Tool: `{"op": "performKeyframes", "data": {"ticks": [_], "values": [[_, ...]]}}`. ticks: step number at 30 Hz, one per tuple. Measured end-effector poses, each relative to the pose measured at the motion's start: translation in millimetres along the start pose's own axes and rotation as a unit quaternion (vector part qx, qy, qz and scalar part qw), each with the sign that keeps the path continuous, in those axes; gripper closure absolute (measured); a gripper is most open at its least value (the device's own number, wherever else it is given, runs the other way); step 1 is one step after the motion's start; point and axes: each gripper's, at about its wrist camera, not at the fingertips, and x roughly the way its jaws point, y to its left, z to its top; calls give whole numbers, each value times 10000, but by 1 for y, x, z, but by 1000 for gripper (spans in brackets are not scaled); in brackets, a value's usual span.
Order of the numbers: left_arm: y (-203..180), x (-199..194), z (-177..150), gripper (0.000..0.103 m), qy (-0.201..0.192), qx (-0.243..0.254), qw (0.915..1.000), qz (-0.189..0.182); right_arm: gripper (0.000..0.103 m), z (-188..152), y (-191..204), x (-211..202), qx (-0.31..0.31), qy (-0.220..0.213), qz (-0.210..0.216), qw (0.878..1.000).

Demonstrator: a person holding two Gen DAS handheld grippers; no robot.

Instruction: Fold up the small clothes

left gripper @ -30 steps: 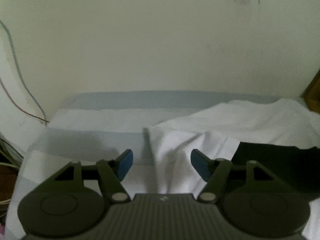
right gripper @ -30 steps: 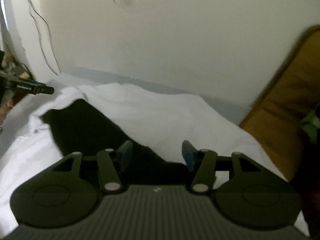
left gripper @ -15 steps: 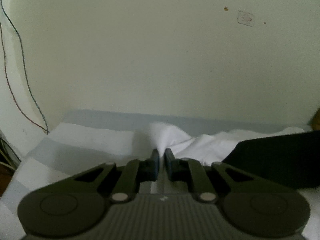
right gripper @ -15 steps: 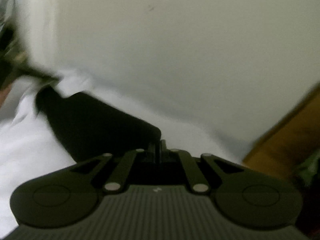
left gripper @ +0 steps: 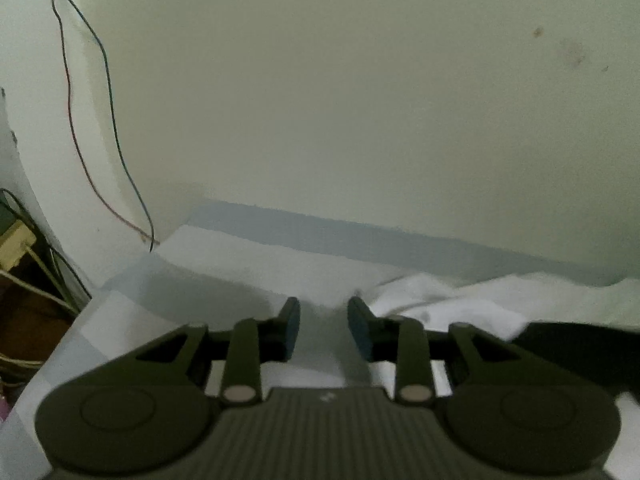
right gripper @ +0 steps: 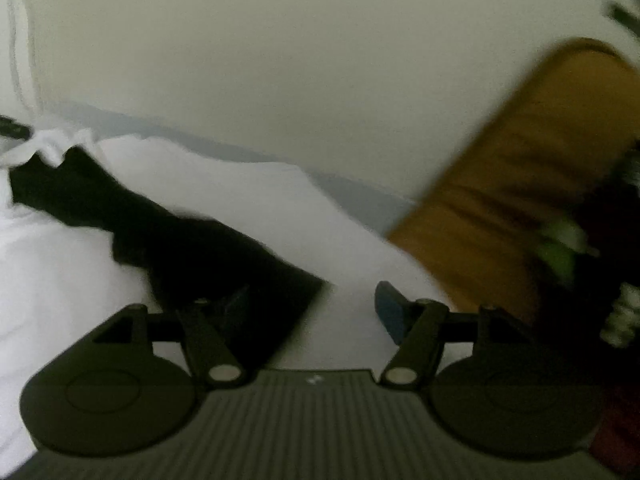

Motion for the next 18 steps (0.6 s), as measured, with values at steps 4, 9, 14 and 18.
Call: {"op": "performKeyframes", "data": {"ticks": [4,9,14,18], "values": [[-26,-19,-9,71,-107,294,9981,-526,34,-3,-22,-26,709,-245,298,9967],[-73,-23,-29,69,-168,1070,9906,-833,43,-3,-13,-17,1056,-75,820,9910],[-83,16,-50,67,298,1541,9872,-272,96,-13,19,8,325,147,691,9970],[-69,19,-53,64,222,1421,9891,-301,96,-8,14,-10,-70,-325,23,9994]]}}
